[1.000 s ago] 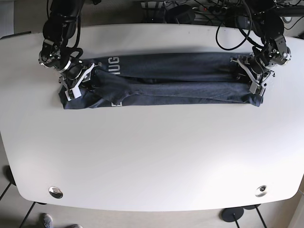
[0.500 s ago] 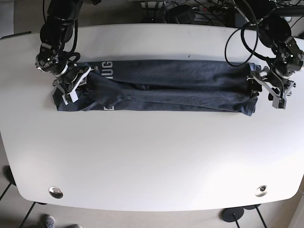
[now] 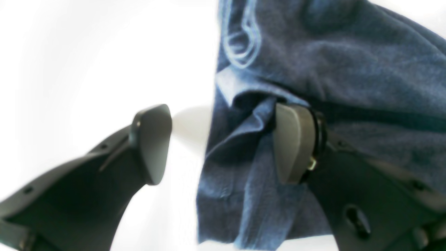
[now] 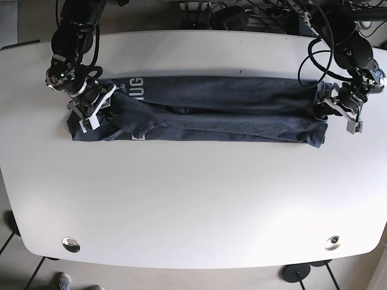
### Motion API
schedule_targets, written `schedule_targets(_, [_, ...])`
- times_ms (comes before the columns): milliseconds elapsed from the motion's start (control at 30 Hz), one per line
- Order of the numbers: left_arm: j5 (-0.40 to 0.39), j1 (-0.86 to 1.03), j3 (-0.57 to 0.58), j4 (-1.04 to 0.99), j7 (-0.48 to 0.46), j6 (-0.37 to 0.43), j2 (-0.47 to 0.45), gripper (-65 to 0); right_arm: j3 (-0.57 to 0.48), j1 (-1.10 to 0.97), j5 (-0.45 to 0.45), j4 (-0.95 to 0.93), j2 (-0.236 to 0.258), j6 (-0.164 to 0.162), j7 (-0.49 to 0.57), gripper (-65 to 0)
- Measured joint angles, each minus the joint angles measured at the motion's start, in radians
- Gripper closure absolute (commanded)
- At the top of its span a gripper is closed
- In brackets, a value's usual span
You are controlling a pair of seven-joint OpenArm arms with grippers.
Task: Fold the T-shirt properly
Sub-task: 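Lay the folded strip down and regrasp its ends with both grippers, then fold the strip's end held by the left gripper toward the right gripper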
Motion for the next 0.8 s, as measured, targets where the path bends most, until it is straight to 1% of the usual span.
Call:
schedule_targets(67, [-0.007,0.002,0.013,0.0,-0.006,0.0,0.007,-42.2,-0.002,0.0,0.0,0.0,-0.006,-0.002,0.001,-12.2])
schedule_targets(100, [-0.026,0.004,0.01,0.0,-0.011,0.0,0.016,-42.2,-0.002,0.0,0.001,0.0,-0.006,-0.002,0.001,-12.2])
schedule_targets(167, [-0.084,0.012,0.031,0.001,-0.015,0.0,0.031,-42.1,-0.003,0.0,0.001,0.0,-0.006,-0.001,0.001,-12.2])
schedule_targets(300, [-0.187,0.036,0.126,0.002,-0.023,-0.004,0.037,-41.8,-0.004,0.001,0.0,0.0,-0.013,-0.002,0.002,-12.2])
schedule_targets(333, [-0.191,0.04,0.133,0.002,-0.029,-0.007,0.036,-38.5,-0.004,0.001,0.001,0.0,-0.014,-0.002,0.003,-12.2])
schedule_targets(367, [-0.188,0.039,0.134,0.002,-0.028,-0.007,0.036,-32.1,-0.004,0.002,0.0,0.0,-0.014,-0.002,0.003,-12.2])
schedule_targets(400, [-0.179,0.039,0.134,0.002,-0.027,-0.006,0.036,-23.3,-0.003,0.002,0.0,0.0,-0.014,-0.002,0.003,-12.2])
schedule_targets(467, [-0.173,0.042,0.134,-0.001,-0.019,-0.002,0.039,-3.6,-0.003,0.003,0.0,0.0,-0.014,-0.002,0.002,-12.2])
schedule_targets(500, [-0.172,0.046,0.135,-0.002,-0.026,-0.003,0.04,0.0,-0.003,0.002,0.001,0.0,-0.014,-0.002,0.002,-12.2])
schedule_targets(567, [-0.171,0.05,0.143,-0.002,-0.038,-0.003,0.037,0.0,-0.002,0.002,0.0,0.0,-0.015,-0.002,0.002,-12.2])
schedule_targets(667, [-0.168,0.077,0.154,0.014,-0.081,-0.002,0.031,0.0,-0.002,0.002,0.0,0.0,-0.019,-0.002,0.002,-12.2])
schedule_targets(767, [-0.163,0.108,0.156,0.049,-0.076,-0.003,0.011,0.0,-0.002,0.003,0.001,0.0,-0.02,-0.002,0.003,-12.2])
schedule_targets(800, [-0.15,0.124,0.163,0.079,-0.069,-0.003,0.006,0.0,-0.004,0.003,0.001,0.0,-0.02,-0.001,0.003,-12.2])
